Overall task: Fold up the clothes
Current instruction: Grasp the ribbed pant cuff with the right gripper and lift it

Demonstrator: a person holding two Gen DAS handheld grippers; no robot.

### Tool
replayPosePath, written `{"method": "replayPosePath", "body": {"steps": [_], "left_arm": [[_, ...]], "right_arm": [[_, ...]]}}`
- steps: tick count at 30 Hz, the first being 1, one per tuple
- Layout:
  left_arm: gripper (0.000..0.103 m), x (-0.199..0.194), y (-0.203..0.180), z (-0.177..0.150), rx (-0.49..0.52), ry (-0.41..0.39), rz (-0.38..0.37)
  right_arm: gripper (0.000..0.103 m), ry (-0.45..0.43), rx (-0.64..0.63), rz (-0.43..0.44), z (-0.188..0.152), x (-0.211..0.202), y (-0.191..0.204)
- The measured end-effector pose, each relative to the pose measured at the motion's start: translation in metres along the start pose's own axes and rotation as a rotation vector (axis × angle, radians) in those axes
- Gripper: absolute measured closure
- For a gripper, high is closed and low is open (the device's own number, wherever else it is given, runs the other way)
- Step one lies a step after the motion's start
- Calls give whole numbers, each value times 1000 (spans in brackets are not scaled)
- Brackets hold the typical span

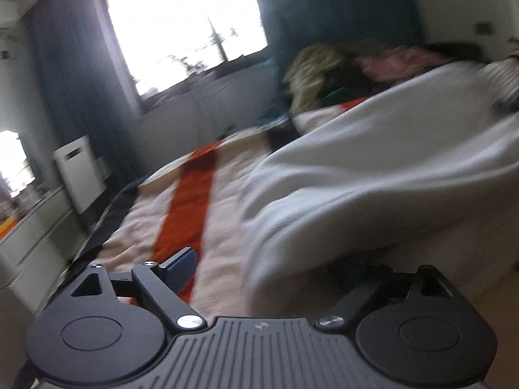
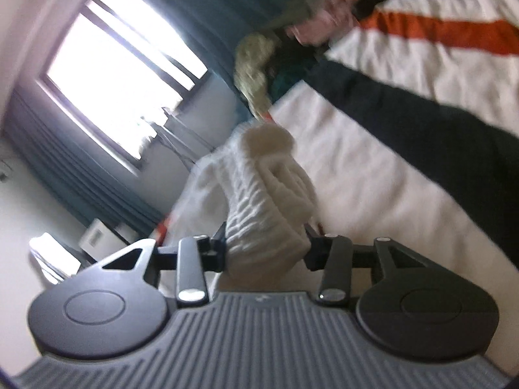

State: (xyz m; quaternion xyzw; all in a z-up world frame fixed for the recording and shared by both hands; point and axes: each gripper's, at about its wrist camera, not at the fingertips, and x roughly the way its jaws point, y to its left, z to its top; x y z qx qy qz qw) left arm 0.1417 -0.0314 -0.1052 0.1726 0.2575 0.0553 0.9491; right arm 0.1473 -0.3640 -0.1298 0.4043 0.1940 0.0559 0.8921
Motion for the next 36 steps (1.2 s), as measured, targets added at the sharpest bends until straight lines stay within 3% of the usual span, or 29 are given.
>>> {"method": "replayPosePath", "body": {"steps": [3, 6, 10, 15, 22, 27, 32, 36], "left_arm": [[11, 4, 22, 1, -137, 38, -18], [11, -2, 34, -2, -210, 27, 4], [11, 1, 52, -11, -359, 78, -23], [9, 8, 63, -23, -470, 143, -33], [6, 18, 82, -37, -641, 220, -55], [6, 15, 80, -35, -619, 215, -42], [6, 13, 76, -32, -581, 206, -20], [6, 12, 75, -27, -573, 226, -44]], "right_arm": [[58, -28, 17, 29, 9, -2, 2], [57, -2, 38, 1, 5, 1, -7], [51, 48, 69, -48, -5, 6, -24], [27, 86, 155, -54, -17, 12, -46], [25, 205, 226, 64, -23, 21, -51], [26, 237, 151, 1, -30, 25, -41], [14, 291, 4, -17, -38, 30, -16], [21, 294, -42, -54, -41, 32, -12]]}}
